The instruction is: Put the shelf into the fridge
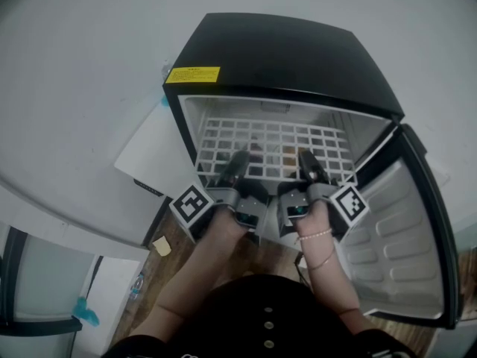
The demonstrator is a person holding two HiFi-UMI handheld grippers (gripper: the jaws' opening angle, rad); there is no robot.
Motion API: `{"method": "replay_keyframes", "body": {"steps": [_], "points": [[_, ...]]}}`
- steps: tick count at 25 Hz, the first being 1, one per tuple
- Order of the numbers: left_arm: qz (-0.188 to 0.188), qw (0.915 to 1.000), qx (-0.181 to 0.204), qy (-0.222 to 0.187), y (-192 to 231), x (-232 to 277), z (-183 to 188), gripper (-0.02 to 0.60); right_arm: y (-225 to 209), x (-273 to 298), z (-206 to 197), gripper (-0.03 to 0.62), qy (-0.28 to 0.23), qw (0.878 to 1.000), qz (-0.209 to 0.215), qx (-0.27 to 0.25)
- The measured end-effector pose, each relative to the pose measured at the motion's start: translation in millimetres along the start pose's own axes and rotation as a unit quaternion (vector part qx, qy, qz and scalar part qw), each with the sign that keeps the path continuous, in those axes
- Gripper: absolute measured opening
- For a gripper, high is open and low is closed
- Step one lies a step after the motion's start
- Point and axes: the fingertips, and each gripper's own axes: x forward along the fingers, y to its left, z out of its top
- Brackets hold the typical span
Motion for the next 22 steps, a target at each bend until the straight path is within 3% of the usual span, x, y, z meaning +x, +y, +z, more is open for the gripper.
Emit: {"method": "replay_keyframes", "body": {"steps": [22], "points": [[-0.016, 0.9999, 0.003, -0.001, -3, -2, -1, 0.034, 6, -6, -1, 0.031, -0.017, 1.0, 0.015, -0.016]]}}
